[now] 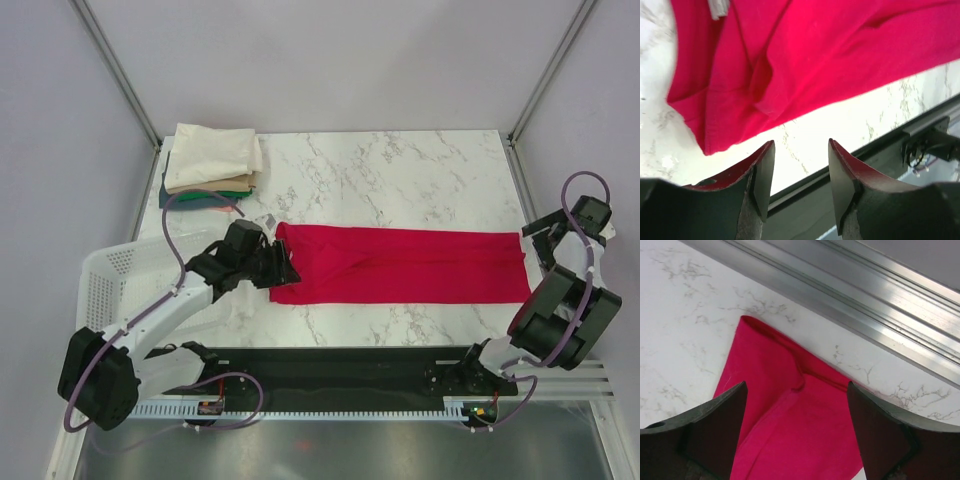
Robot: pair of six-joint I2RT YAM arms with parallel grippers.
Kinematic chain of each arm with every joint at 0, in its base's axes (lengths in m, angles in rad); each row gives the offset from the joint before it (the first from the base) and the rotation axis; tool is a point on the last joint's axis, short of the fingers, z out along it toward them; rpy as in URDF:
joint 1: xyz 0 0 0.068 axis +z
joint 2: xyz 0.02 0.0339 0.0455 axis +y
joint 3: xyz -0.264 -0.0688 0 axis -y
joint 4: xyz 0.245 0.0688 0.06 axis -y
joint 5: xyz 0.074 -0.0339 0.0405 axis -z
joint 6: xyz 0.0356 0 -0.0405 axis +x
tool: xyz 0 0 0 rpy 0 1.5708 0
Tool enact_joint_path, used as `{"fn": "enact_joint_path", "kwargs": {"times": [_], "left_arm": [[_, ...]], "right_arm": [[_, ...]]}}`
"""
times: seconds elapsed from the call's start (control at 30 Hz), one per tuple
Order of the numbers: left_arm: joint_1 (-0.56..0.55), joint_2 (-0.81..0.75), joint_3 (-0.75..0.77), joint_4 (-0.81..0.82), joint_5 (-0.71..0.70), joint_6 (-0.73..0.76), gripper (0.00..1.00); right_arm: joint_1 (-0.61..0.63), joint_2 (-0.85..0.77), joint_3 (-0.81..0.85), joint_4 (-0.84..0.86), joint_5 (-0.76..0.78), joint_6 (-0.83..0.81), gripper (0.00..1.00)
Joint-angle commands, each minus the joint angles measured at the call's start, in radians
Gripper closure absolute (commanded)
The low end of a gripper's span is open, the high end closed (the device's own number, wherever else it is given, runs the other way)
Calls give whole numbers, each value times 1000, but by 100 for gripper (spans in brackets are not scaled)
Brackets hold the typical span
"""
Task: Fold and stack the t-shirts
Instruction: Fold the tshirt
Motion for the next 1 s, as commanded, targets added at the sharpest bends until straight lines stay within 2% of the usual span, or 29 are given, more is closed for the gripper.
{"fn": "enact_joint_path", "kwargs": {"times": [0.0, 0.13, 0.23, 0.27, 0.47, 0.63, 0.73, 0.87, 0.97], "left_arm": [[0, -23, 3, 3, -115, -54, 47], [-24, 39, 20, 34, -190, -84, 47], [-61, 142, 52, 64, -231, -117, 48], [-73, 170, 65, 70, -251, -123, 48], [-112, 380, 142, 75, -330, -183, 50], [-110, 467, 186, 80, -379, -212, 51], [-98, 532, 246, 80, -414, -182, 51], [-52, 665, 362, 77, -394, -133, 52], [-3, 798, 512, 60, -368, -88, 52]], "right_arm": [[6, -112, -1, 18, -47, 24, 12], [78, -200, -12, 33, -99, 4, 16], [222, -217, -4, 38, -78, -14, 18], [272, -198, -4, 41, -67, -11, 19], [380, -47, -10, 93, -90, -31, 28], [445, 59, -42, 128, -35, -45, 32], [463, 105, -77, 150, -43, -34, 35], [478, 69, -160, 160, -37, -25, 35], [481, -8, -254, 164, -56, 9, 33]]}}
